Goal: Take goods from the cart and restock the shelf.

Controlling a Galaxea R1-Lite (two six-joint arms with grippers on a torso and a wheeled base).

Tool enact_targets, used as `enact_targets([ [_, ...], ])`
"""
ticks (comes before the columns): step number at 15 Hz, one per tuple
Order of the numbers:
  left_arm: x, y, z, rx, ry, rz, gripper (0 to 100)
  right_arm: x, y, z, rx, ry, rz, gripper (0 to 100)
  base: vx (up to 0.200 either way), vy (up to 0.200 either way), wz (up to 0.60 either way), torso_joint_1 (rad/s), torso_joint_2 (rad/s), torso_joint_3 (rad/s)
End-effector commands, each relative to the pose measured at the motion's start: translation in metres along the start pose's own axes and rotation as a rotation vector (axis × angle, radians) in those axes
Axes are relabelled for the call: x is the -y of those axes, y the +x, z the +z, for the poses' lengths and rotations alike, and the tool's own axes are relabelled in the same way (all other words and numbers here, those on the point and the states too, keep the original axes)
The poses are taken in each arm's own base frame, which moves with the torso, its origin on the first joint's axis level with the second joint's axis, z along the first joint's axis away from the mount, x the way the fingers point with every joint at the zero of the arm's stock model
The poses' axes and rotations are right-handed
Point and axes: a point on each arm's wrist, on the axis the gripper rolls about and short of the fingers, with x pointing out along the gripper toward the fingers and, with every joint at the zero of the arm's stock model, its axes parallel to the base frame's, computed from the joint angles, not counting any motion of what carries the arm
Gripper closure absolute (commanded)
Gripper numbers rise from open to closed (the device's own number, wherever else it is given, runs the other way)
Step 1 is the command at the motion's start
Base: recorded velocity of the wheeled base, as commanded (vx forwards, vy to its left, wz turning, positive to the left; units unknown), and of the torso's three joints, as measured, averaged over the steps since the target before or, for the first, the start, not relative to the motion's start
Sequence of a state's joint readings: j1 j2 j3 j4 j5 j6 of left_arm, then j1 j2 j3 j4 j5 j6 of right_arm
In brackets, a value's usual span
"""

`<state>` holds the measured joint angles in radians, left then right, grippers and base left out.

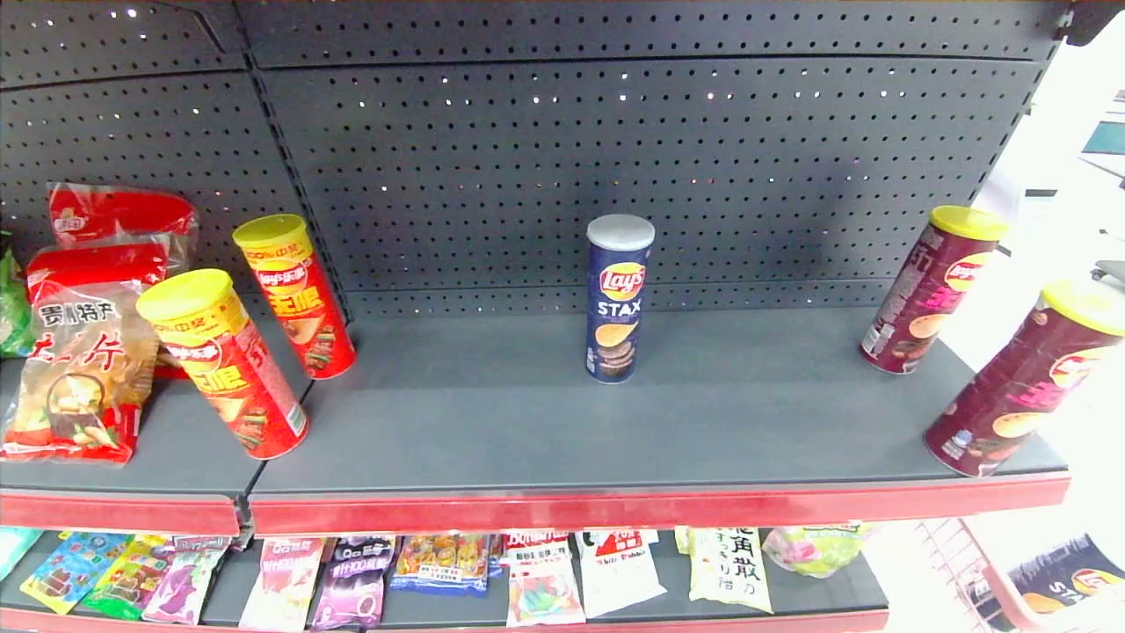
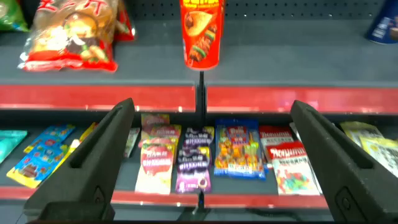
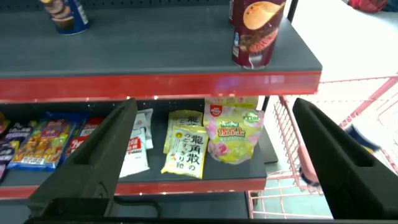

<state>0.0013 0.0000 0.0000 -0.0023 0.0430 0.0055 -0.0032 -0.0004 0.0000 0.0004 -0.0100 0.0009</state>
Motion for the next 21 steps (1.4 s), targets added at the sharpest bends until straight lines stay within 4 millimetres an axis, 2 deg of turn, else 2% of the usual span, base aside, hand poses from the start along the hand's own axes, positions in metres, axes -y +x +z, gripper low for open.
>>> enact_targets([
  [1,0.0,0.0,0.0001,0.001,-0.001,0.002,0,0.0,0.0,0.0001,0.0,0.001,-0.001,0,0.0,0.0,0.0,0.0,0.0,0.0],
  [5,0.0,0.0,0.0001,0.001,0.001,0.002,0,0.0,0.0,0.0001,0.0,0.001,0.001,0,0.0,0.0,0.0,0.0,0.0,0.0],
  [21,0.0,0.0,0.0001,0.001,0.002,0.002,0,-0.0001,0.0,0.0002,0.002,-0.004,0.006,0,0.0,-0.2,0.0,0.004,0.0,0.002],
])
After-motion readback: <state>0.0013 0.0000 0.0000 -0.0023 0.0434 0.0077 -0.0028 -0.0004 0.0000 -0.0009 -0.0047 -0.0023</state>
